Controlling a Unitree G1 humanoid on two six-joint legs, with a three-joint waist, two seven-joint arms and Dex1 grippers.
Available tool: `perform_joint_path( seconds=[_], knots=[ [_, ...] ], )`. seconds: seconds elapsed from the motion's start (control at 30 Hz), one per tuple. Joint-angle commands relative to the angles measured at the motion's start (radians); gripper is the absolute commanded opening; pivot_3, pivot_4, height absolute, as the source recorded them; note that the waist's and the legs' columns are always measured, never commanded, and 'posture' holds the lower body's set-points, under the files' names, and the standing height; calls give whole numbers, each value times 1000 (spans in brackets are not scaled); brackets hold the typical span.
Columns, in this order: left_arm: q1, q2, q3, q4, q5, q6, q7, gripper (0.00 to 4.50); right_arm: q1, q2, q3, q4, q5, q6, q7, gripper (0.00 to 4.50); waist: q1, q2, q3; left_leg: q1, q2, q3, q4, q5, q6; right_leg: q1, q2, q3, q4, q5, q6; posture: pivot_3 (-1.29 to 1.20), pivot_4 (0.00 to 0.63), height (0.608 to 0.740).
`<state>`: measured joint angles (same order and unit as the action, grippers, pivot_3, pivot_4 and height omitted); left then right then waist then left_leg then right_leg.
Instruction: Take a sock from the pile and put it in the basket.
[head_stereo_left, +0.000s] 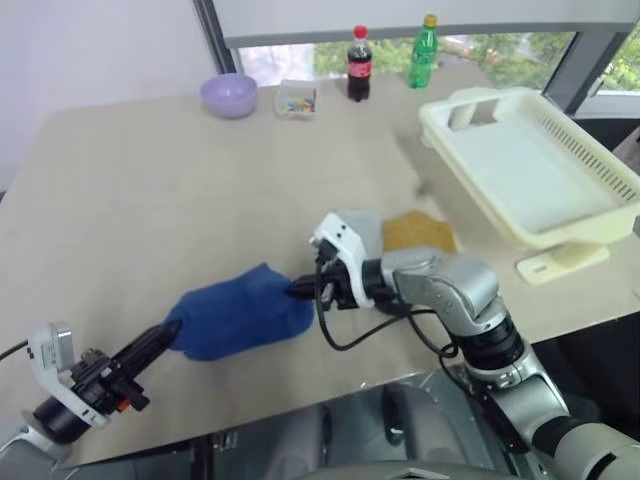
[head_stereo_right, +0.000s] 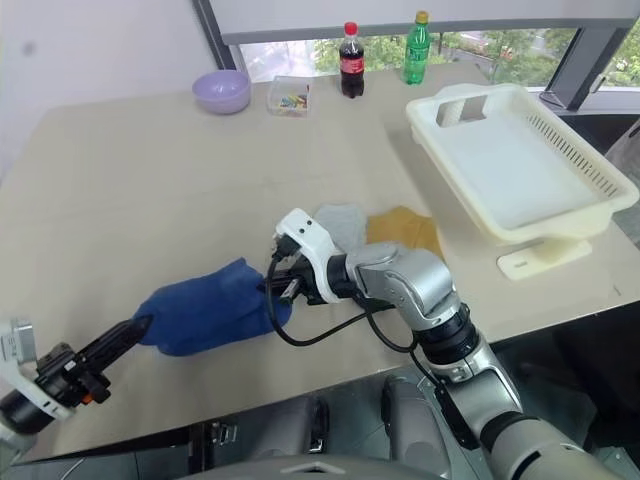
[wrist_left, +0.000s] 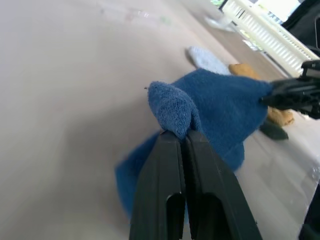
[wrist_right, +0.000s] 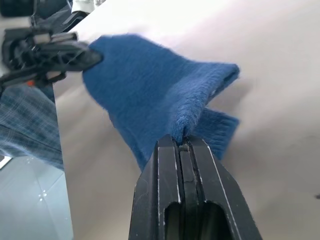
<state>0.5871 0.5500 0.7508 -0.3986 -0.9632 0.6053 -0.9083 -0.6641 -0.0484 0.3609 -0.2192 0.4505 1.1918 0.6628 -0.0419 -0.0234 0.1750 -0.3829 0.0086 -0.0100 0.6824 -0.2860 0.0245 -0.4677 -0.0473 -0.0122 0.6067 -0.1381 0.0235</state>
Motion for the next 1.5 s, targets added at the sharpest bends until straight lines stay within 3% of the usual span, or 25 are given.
perform_joint_path(
  seconds=[0.03,0.6,1.17,1.27,1.5],
  knots=[
    [53,-16,27,-42,35,-66,-24,42,8,19,7,-37,27,8,-24,0,0,0,0,0,0,0,0,0,0,0,0,0,0,0,0,0,150,732],
    [39,-32,-76,21,148,-165,-43,42,68,-5,-54,-132,114,135,-121,0,-2,2,1,-1,0,0,0,0,0,0,0,-1,-2,0,0,0,150,732],
    [9,-32,-124,49,187,-179,-23,42,97,-15,-40,-70,107,101,-163,0,-2,1,1,-1,1,0,0,0,0,0,0,-1,-2,0,0,0,150,732],
    [-23,-43,-136,62,212,-183,31,0,102,-18,-40,-49,98,79,-169,802,1,1,1,-1,1,0,0,0,0,0,0,-1,-2,0,0,0,150,732],
    [-43,-52,-184,71,266,-215,52,0,80,-101,-33,-95,92,56,-147,3902,-1,0,1,-2,1,0,0,0,0,0,0,-1,-3,0,0,0,150,732]
  ],
)
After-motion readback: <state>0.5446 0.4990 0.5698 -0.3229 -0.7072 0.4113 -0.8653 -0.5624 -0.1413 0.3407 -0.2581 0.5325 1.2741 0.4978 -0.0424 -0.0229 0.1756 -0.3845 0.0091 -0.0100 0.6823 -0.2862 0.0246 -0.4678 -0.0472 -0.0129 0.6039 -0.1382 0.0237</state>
